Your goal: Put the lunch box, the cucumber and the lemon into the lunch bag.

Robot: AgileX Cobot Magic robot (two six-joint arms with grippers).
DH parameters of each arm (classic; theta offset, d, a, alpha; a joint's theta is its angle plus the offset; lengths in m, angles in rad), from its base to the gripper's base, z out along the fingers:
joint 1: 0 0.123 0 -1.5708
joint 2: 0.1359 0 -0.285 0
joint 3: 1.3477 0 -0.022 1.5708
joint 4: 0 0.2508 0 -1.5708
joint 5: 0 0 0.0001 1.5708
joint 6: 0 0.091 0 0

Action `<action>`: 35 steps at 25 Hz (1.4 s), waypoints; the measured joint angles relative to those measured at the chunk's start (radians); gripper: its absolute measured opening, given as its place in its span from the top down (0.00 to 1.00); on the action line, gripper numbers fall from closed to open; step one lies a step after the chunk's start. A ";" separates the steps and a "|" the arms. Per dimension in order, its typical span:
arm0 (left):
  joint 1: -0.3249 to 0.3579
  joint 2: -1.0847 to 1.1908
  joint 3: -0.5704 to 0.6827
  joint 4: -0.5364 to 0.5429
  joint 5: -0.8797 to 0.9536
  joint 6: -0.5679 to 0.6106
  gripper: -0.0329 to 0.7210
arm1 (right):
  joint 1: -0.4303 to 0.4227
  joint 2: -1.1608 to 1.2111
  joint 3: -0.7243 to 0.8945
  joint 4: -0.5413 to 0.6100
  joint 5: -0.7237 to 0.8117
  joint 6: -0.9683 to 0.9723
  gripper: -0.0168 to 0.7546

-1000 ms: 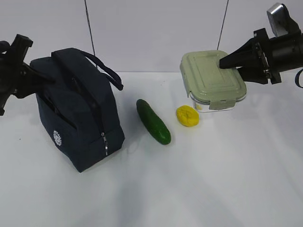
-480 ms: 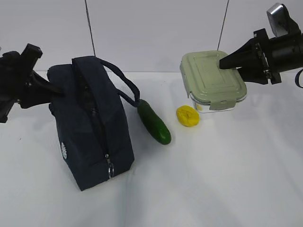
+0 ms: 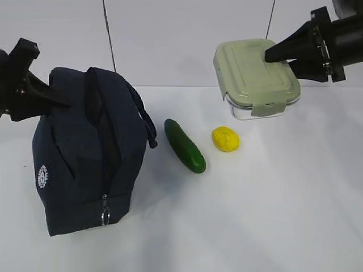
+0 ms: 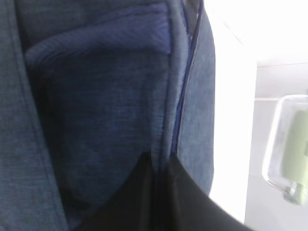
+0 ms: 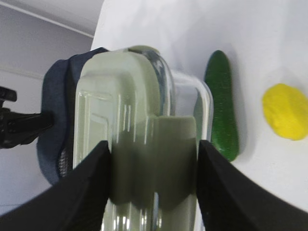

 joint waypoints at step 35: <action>-0.164 0.000 0.000 -0.051 -0.143 -0.029 0.95 | 0.263 -0.044 0.000 0.141 0.018 0.018 0.44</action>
